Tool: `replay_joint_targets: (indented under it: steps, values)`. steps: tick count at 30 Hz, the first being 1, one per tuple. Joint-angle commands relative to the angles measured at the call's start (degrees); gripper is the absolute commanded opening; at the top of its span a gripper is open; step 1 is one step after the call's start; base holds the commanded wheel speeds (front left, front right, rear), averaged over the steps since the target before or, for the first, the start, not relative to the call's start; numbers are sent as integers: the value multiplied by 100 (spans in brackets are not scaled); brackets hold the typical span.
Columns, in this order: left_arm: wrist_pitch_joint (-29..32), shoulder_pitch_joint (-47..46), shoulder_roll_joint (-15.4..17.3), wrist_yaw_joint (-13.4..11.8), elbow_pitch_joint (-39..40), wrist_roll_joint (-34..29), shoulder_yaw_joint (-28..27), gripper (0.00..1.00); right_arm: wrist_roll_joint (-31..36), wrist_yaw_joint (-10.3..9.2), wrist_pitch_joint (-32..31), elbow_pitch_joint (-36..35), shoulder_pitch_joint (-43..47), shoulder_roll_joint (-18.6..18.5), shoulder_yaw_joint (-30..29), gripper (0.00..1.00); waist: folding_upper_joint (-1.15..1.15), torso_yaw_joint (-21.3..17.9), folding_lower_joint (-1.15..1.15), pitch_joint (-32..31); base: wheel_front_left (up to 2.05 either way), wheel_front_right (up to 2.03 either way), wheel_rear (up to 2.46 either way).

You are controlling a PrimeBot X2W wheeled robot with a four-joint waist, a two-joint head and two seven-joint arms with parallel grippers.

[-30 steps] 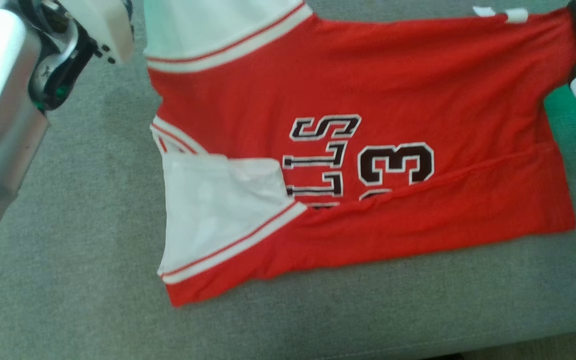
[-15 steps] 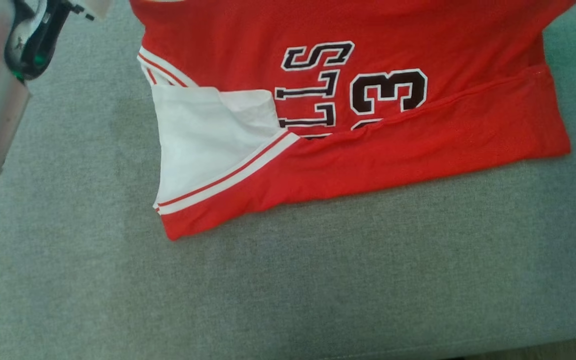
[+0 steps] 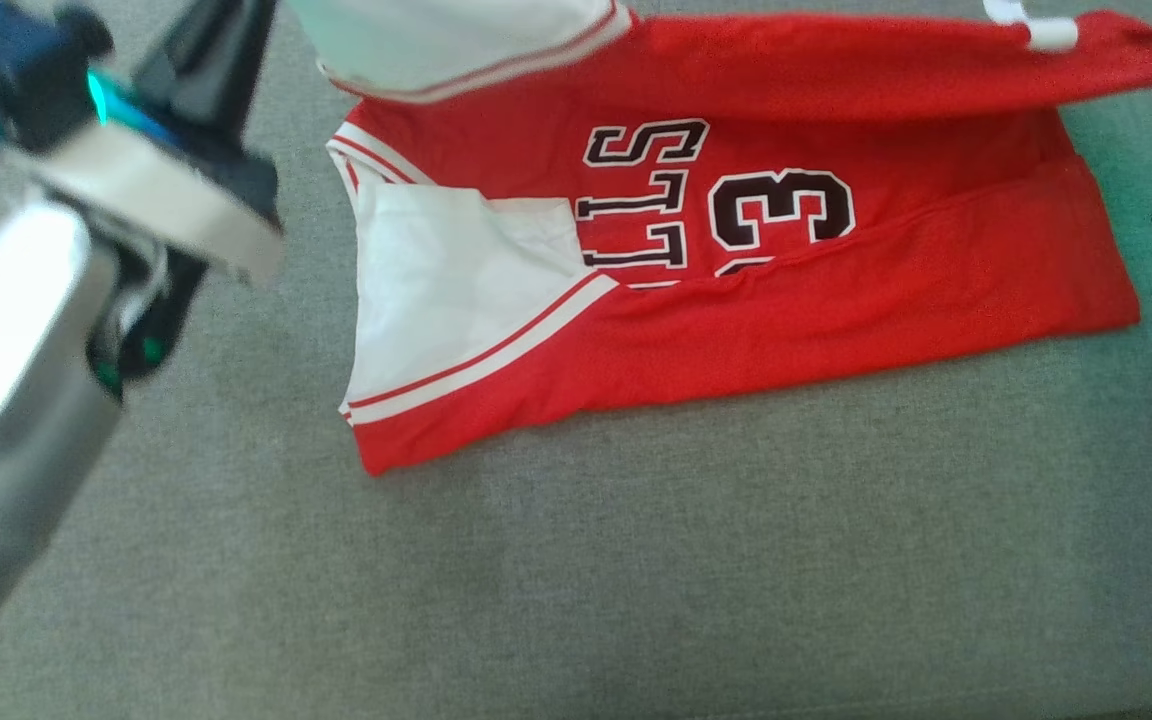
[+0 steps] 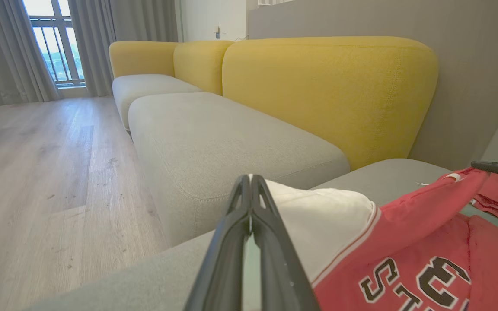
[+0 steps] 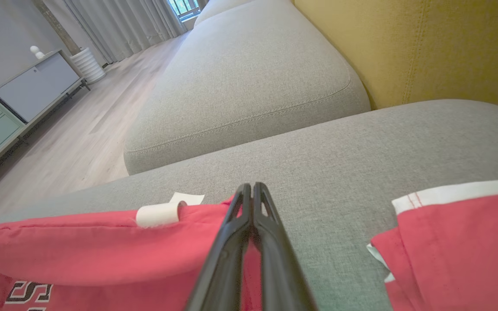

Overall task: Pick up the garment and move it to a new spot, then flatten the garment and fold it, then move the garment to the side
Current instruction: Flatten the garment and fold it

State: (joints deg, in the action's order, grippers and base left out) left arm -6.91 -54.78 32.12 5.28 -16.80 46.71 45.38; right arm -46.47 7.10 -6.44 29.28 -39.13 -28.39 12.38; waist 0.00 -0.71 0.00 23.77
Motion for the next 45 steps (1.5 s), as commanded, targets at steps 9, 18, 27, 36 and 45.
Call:
replay_joint_targets:
  steps: [9, 18, 27, 36, 45]
  values:
    - [-65, 1328, 951, -705, 1651, 200, -184, 0, -85, 39, 136, -456, 868, -339, -118, 0, 0, 115, 0, -172, 0, 0, 0]
    - [-216, 2118, 955, -833, 1991, 100, 221, 0, 66, 39, 142, -600, 1427, -252, -209, 0, 0, 167, 0, -129, 0, 0, 0]
    - [-431, 2488, 532, -896, 1486, 108, 481, 36, 258, 39, 308, -309, 1544, -40, -295, 100, 0, 142, 0, -224, 0, 0, 0]
    - [-766, 3158, 48, -1724, 1319, 25, 140, 100, 367, 39, 836, -329, 2189, 242, -530, 100, 0, 121, 0, -903, 0, 0, 0]
    - [-807, 4382, -885, -2488, 1588, -1118, -765, 100, 407, 39, 977, -547, 3209, 728, -797, 100, 0, 265, 0, -1640, 0, 0, 0]
